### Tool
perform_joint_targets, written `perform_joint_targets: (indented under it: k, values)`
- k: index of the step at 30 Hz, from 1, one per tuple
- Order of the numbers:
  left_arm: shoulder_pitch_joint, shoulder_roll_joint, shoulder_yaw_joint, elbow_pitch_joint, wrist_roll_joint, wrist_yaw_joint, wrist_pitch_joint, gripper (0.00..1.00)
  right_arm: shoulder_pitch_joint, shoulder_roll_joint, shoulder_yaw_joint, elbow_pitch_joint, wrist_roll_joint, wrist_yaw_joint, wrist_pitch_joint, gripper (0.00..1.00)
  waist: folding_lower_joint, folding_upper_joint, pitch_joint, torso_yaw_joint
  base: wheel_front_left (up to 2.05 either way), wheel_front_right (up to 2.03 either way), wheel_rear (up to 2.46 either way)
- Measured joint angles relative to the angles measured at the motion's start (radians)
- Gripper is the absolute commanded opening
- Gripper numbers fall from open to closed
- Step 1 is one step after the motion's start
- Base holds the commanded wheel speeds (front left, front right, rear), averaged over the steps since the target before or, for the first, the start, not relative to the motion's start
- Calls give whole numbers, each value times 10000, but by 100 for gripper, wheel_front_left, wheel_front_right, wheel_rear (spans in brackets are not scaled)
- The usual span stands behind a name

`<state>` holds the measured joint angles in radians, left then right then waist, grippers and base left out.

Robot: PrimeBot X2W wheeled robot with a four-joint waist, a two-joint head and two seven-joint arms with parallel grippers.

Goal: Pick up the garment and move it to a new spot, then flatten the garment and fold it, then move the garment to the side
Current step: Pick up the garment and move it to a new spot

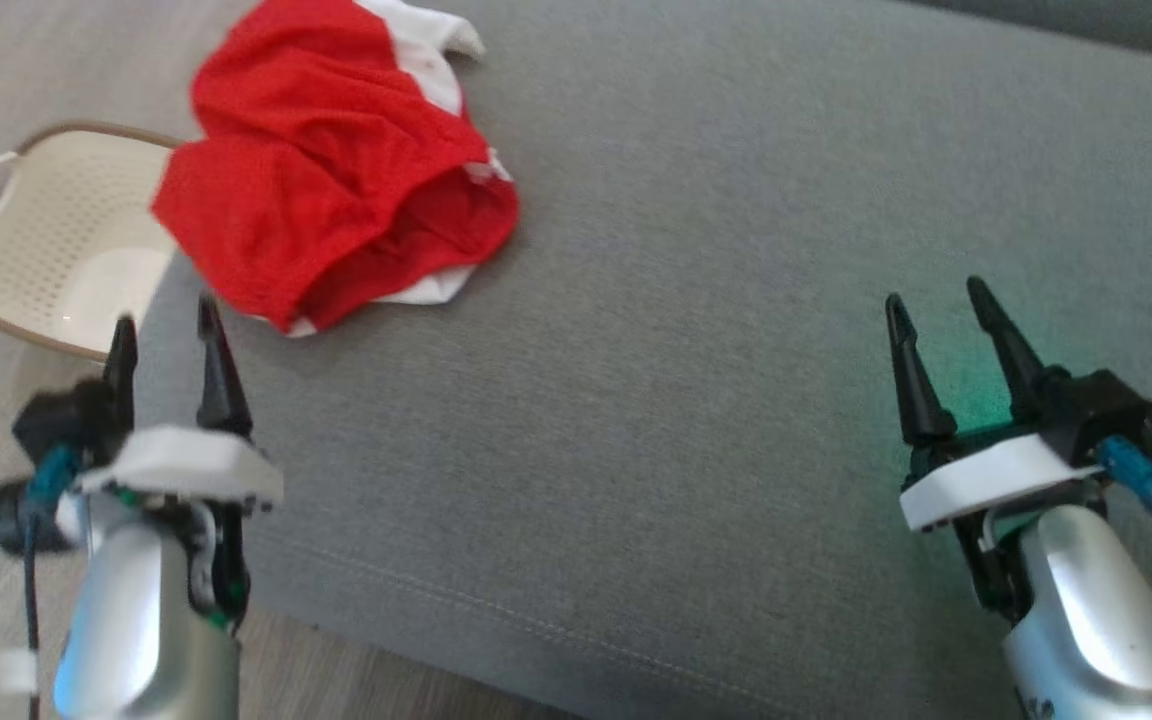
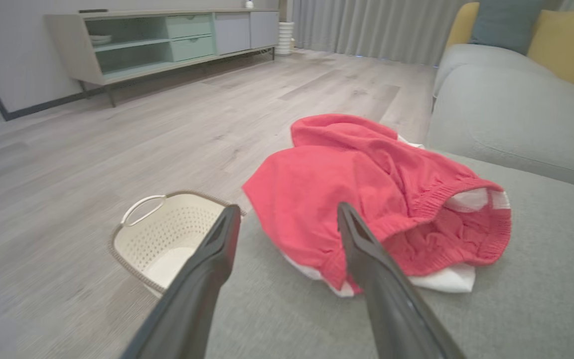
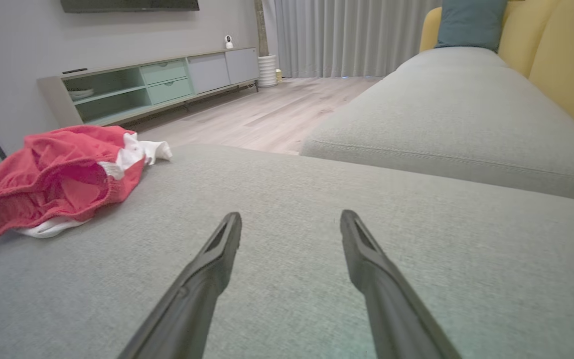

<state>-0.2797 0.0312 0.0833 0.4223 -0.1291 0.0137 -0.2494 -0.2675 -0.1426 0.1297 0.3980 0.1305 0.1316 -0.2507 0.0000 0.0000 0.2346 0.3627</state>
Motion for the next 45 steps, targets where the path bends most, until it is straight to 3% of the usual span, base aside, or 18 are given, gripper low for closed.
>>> perform_joint_targets:
  k: [9, 16, 25, 26, 27, 28, 32, 37, 45]
  values:
    - [-1824, 128, 232, 1022, 447, -414, -2, 100, -567, -318, 221, -403, 2, 0, -2, 100, 1, 0, 1021, -721, 0, 0, 0]
    - [-3070, 378, 276, 2238, 752, -384, -2, 100, -908, -384, 314, -640, 13, 0, -2, 100, 1, 0, 1758, -1203, 0, 0, 0]
    - [-3880, 650, 522, 3912, 1012, 660, -2, 100, -1147, -366, 360, -681, 15, 0, -2, 100, 0, 0, 2132, -1718, 0, 0, 0]
    - [-3885, 654, 550, 4027, 1012, 688, -2, 82, -1147, -360, 359, -681, 15, 0, -2, 100, 0, 0, 2139, -1744, 0, 0, 0]
    - [-3911, 662, 571, 4165, 1011, 723, -2, 34, -1147, -345, 357, -679, 15, 0, -2, 100, 0, 0, 2144, -1766, 0, 0, 0]
    - [-3955, 665, 571, 4268, 1011, 731, -2, 0, -1147, -332, 349, -675, 15, 0, -2, 100, 0, 0, 2143, -1781, 0, 0, 0]
    - [-4093, 688, 531, 4174, 1012, 725, -2, 0, -1147, -307, 291, -648, 15, 0, -2, 100, 0, 0, 2083, -1807, 0, 0, 0]
    - [-4080, 811, 278, 2999, 1103, 639, -2, 0, -1141, -136, 219, -587, 75, 0, -2, 100, 0, 0, 1813, -1874, 0, 0, 0]
    - [-4119, 886, -332, 1189, 1206, 61, -2, 0, -1090, 282, 169, -479, 92, 0, -2, 100, 0, 0, 1255, -2317, 0, 0, 0]
